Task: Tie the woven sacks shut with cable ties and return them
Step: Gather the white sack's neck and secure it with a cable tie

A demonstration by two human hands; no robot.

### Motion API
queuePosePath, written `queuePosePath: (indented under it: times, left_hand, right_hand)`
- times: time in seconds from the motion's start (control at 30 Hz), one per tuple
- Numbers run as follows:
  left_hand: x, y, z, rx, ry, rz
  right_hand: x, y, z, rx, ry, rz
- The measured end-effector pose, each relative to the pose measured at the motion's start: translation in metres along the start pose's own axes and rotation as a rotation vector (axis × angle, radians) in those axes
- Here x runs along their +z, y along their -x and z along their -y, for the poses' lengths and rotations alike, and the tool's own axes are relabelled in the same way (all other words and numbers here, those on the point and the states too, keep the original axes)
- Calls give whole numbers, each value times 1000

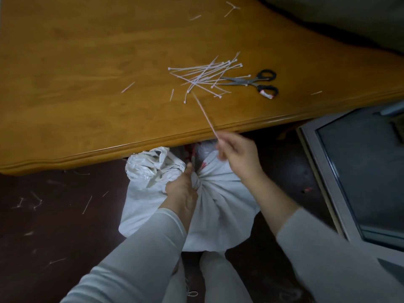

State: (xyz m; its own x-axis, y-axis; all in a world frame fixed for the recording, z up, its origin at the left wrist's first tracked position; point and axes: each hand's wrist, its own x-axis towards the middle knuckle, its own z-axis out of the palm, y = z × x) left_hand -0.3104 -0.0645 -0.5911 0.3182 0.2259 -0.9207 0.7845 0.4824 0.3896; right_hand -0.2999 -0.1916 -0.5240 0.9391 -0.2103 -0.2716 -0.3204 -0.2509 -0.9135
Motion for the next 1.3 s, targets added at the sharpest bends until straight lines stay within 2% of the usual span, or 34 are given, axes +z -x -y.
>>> queuePosePath:
  times: [0.1, 0.17, 0.23, 0.3, 0.43, 0.5, 0.67, 0.77, 0.97, 1.07, 1.2, 1.3]
  left_hand:
    - [0, 5, 5, 143, -59, -146]
    - [0, 14, 10, 225, -156, -132]
    - [-2, 20, 15, 326, -222, -113]
    - [-2, 21, 16, 399, -300, -90]
    - [-3, 28, 20, 522, -392, 0]
    - [-4, 30, 19, 534, -426, 36]
    - [-10, 24, 13, 527, -487, 86]
    - [-13, 22, 9, 539, -544, 157]
    - [-16, 18, 7, 593, -665, 211]
    - [-14, 17, 4, 611, -755, 178]
    - [-9, 20, 0, 662, -867, 116]
    - [-6, 22, -6, 724, -1090, 63]
  right_hand:
    - [0, 49, -44, 257, -145, -75]
    - [3, 56, -65, 429, -204, -157]
    - [5, 47, -77, 491, -158, -184]
    - [8, 34, -84, 463, -75, -142]
    - [16, 17, -89, 287, 168, -1]
    - [19, 11, -88, 250, 187, 55]
    - [20, 8, -78, 252, 20, 103]
    - [17, 13, -74, 241, -38, 47]
    - [15, 19, -66, 375, -227, 56]
    - [12, 20, -64, 415, -305, 70]
    - [13, 22, -69, 384, -117, 98]
    - [13, 23, -72, 284, 121, 133]
